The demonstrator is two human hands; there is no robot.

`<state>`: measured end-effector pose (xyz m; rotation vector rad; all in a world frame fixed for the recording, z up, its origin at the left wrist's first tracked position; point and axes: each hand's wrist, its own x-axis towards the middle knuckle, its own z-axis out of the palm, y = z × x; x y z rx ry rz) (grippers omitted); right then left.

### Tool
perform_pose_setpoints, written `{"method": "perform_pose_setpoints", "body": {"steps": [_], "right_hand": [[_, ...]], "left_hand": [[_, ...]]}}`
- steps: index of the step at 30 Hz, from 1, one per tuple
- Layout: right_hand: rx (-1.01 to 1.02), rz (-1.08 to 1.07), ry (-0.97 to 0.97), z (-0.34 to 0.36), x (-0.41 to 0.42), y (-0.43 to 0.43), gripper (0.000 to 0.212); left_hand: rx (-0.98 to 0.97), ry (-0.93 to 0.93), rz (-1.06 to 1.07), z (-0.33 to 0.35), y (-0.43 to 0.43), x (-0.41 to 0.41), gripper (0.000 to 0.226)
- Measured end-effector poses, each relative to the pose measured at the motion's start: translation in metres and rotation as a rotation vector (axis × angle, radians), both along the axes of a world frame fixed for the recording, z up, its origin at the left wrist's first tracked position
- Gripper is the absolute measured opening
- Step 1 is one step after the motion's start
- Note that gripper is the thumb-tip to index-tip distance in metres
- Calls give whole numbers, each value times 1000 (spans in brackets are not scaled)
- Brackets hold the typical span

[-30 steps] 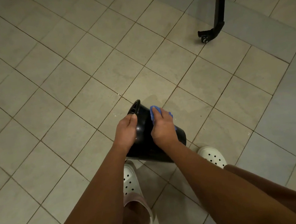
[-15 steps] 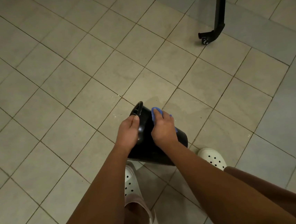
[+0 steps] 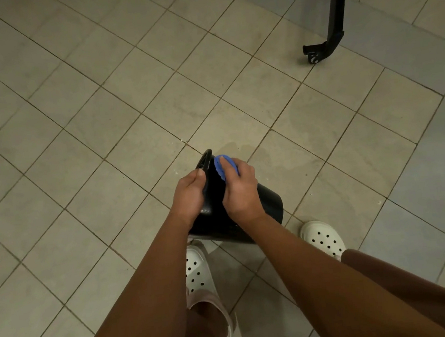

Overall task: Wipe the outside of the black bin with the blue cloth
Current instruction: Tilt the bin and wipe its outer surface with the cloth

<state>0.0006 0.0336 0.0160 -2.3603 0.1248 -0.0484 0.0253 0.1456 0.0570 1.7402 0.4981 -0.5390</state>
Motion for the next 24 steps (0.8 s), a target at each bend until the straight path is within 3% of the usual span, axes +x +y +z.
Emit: {"method": "perform_pose_setpoints", "body": {"steps": [4, 9, 15, 20, 24], "right_hand": [[-8, 65, 13, -1, 10, -10, 58], [8, 162, -105, -3, -6, -19, 47], [147, -43, -80, 2, 11, -11, 48], [133, 135, -98, 0, 3, -12, 43], [169, 144, -120, 1, -2, -12, 42]], "left_hand": [[25, -37, -77, -1, -1, 0, 32], [69, -73, -128, 2, -3, 0, 32], [51, -73, -124, -1, -7, 2, 34], [66, -79, -107, -1, -6, 0, 29], [63, -75, -86, 1, -5, -3, 31]]}}
